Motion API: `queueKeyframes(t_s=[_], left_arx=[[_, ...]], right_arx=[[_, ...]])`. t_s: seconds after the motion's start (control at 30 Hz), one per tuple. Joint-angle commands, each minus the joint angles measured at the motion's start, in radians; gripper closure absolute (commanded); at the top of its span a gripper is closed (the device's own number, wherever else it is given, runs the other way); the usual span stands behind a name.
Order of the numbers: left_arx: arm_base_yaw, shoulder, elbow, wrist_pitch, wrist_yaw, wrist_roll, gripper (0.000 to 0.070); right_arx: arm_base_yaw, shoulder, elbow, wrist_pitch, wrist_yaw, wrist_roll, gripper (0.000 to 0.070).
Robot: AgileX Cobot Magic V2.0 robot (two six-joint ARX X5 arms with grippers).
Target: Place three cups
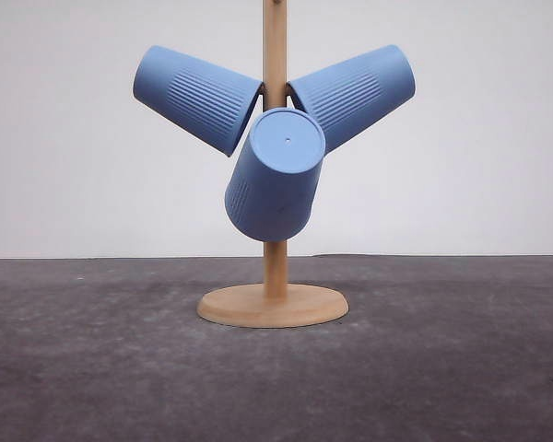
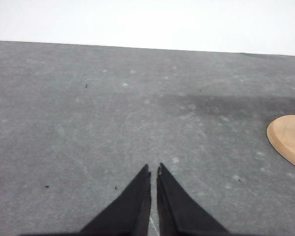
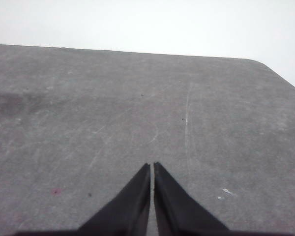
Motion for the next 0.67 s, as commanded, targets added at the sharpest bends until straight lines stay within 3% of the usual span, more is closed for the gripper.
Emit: queueKeyframes(t_s=[0.0, 0.63], left_arx=[[-0.001, -0.002, -0.014, -0.003, -0.003, 0.005, 0.07], [-0.001, -0.002, -0.014, -0.003, -0.003, 0.005, 0.07]], right_arx=[[-0.001, 0.001, -0.004, 0.011, 0.0, 0.011, 0.0691], [-0.001, 0.001, -0.004, 0.011, 0.0, 0.011, 0.0691]])
